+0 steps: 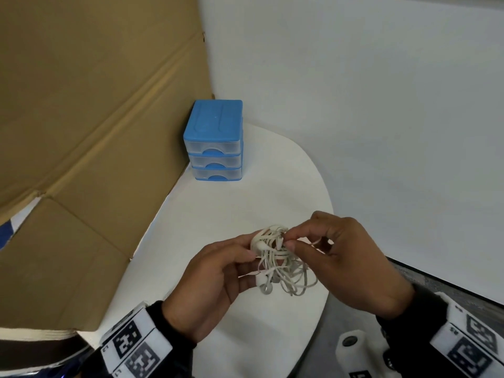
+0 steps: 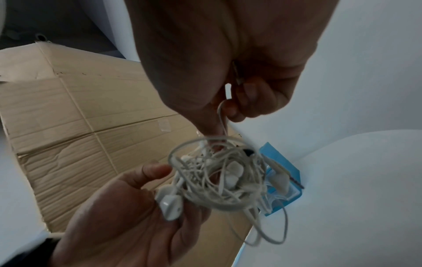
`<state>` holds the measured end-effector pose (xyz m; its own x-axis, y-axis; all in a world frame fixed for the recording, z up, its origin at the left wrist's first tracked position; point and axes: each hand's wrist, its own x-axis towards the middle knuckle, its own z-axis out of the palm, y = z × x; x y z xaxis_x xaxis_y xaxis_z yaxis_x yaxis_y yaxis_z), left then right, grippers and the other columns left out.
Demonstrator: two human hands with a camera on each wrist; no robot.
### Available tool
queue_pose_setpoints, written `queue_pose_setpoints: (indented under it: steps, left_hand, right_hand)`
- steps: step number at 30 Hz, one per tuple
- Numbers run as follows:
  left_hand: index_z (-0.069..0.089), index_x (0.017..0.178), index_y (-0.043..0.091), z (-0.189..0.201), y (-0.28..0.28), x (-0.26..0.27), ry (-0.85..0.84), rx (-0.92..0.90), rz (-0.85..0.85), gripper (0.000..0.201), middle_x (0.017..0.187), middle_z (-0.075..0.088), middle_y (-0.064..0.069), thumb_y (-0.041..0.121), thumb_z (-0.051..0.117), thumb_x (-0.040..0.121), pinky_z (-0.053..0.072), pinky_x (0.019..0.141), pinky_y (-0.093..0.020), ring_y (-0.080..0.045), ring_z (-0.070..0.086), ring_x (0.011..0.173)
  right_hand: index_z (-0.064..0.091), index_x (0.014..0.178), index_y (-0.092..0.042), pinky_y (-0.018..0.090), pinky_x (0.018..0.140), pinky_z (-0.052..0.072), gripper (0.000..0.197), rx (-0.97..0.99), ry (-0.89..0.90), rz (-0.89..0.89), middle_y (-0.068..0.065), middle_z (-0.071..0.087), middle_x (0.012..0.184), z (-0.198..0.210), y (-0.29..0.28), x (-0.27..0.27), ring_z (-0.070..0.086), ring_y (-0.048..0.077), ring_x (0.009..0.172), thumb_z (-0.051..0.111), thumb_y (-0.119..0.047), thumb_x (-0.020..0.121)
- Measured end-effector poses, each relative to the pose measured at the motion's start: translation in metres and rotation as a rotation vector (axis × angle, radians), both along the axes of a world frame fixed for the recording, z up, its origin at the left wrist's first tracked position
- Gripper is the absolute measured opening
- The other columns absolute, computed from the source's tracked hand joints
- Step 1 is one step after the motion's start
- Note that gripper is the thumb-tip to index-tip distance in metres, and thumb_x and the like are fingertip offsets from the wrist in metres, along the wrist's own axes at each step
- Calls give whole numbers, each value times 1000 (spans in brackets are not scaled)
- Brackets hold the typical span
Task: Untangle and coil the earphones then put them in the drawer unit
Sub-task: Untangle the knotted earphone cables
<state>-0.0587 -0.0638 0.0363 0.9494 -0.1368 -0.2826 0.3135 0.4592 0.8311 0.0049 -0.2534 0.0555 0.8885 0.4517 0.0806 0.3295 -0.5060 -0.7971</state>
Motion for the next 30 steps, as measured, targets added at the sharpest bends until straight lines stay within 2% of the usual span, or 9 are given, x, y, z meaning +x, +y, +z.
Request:
queue_pose_setpoints:
  steps: [5,6,8,10,12,15,20,26,30]
  left_hand:
    - [64,125,7,-3,-6,-5,-146,119,11,49,121,69,-15,-3,61,78,54,92,-32,-27,65,114]
    - [66,123,7,-3,-6,-5,-148,123,31,44,118,70,-15,-1,63,79,54,91,-32,-28,66,111]
    - [73,111,9,-1,-6,-3,-126,125,84,31,100,74,-14,6,68,81,56,78,-29,-27,71,88]
    - [75,106,11,2,-5,-2,-90,131,126,24,84,66,-18,15,72,82,52,68,-27,-27,57,68]
    - [75,108,10,3,-6,-2,-63,131,138,31,84,65,-20,22,63,82,49,63,-27,-25,50,65]
    - [75,106,9,6,-7,-2,-47,108,140,31,81,71,-11,20,58,83,47,55,-24,-16,49,53]
    - [74,110,12,2,-9,-4,-17,89,104,32,108,74,-14,18,61,81,53,69,-26,-22,68,86]
    - [72,110,5,0,-6,-1,46,54,142,34,109,72,-19,8,65,77,59,84,-35,-29,70,97]
    - [71,101,-2,-2,-3,0,96,57,190,31,101,74,-20,12,68,74,60,79,-34,-26,72,88]
  right_hand:
    - [74,70,-23,16,53,46,11,83,105,-92,-6,69,63,4,-1,3,58,4,54,77,-20,80]
    - [74,70,-21,17,54,48,10,108,140,-101,-5,70,63,5,0,3,58,5,53,77,-20,79]
    - [76,72,-21,17,58,49,10,138,179,-62,-6,72,66,7,1,1,61,6,57,76,-16,81]
    - [76,77,-20,11,56,44,12,151,208,-6,-10,72,69,9,3,-2,61,2,55,74,-10,83]
    - [74,80,-17,8,51,40,15,176,240,30,-10,70,69,10,4,-5,56,-1,48,70,-4,85]
    - [72,79,-15,13,50,42,17,300,249,5,-1,72,74,8,8,-7,56,1,54,71,2,83]
    - [70,80,-8,18,51,47,15,425,280,-74,3,73,73,-1,13,-10,63,6,56,72,7,81]
    - [67,99,-10,30,70,53,22,449,399,-16,8,77,87,-5,11,-6,69,19,76,61,8,89]
    - [60,95,-14,29,65,52,21,391,421,58,6,75,91,-1,15,-14,66,12,72,76,-9,81]
